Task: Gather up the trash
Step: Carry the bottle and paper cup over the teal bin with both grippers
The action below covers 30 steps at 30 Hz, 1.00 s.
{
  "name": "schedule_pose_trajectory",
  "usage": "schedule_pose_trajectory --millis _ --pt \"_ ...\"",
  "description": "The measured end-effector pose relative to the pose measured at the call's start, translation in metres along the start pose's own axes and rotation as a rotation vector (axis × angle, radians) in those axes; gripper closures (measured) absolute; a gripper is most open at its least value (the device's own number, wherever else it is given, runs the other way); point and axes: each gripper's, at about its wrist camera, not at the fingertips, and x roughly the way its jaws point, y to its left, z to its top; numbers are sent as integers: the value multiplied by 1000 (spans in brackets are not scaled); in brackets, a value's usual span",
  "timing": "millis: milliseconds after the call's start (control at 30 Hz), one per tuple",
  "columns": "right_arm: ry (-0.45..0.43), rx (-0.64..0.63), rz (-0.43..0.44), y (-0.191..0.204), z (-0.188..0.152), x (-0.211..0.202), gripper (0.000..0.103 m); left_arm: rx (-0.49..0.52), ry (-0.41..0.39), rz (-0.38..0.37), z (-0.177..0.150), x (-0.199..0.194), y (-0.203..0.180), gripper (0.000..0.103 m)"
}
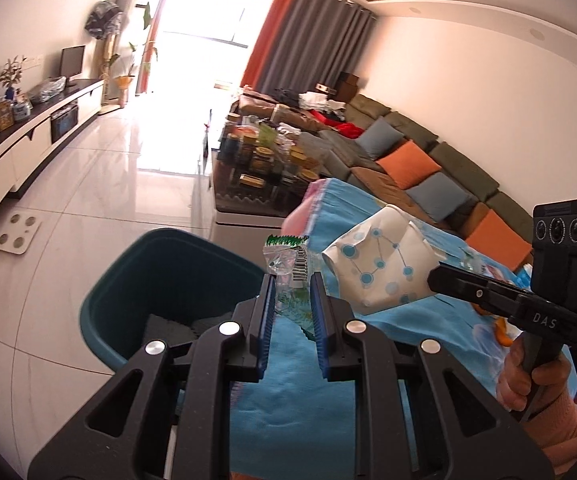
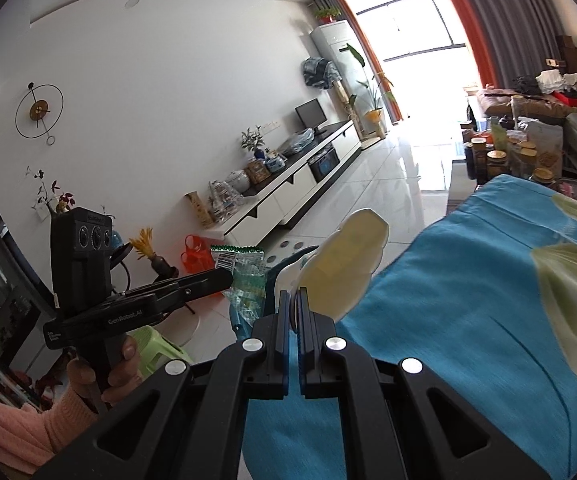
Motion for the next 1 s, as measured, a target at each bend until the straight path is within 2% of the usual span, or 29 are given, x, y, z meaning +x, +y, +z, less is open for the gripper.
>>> schedule_pose_trajectory --millis 500,1000 --pt "84 5 33 14 9 47 101 -44 25 106 -5 6 41 84" --pt "182 32 38 21 8 95 101 -85 74 161 -9 35 63 84"
